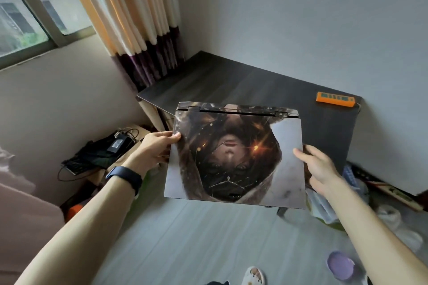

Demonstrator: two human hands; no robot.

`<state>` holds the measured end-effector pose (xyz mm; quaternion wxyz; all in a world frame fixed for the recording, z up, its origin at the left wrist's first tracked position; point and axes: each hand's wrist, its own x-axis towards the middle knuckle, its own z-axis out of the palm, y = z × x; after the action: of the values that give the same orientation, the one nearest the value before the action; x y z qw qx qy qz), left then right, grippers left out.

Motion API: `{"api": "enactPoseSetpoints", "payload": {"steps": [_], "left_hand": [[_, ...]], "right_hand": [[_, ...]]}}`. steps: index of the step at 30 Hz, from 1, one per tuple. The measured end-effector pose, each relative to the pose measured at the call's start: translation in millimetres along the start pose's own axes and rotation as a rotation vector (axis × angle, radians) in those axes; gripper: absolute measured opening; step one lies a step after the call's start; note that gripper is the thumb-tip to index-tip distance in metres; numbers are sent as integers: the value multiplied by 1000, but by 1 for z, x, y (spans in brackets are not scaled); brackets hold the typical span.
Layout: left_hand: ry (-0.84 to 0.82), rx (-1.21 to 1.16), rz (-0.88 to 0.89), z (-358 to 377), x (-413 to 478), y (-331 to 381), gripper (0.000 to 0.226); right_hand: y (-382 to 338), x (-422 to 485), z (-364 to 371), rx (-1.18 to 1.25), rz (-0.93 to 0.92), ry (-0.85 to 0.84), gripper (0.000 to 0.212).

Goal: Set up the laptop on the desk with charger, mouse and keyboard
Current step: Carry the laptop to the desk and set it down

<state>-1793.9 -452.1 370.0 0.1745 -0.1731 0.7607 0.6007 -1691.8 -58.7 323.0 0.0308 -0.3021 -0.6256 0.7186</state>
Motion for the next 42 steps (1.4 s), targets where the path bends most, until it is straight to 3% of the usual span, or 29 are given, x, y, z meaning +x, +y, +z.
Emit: {"api": "enactPoseSetpoints", "payload": {"steps": [6,9,15,22,29,37,42], "left_hand": [[20,-25,-39,22,105,51,24],[17,6,-71,28,172,66,34],[-106,79,-179,60,323,94,36],[-236,189,-314,94,454,100,18],[-275,316,-377,146,524,88,29],[-226,410,-393,184,557,78,19],[-177,449,-381,194,580,77,29]], "right_hand": [[-39,116,41,-27,71,-22,29],[-37,169,64,-59,127,3,33],[-30,258,103,-71,273,170,40],[-18,315,137,-63,461,380,50],[6,358,137,-43,623,514,50],[22,399,129,-31,695,577,46],[31,417,133,-51,722,590,46]]}}
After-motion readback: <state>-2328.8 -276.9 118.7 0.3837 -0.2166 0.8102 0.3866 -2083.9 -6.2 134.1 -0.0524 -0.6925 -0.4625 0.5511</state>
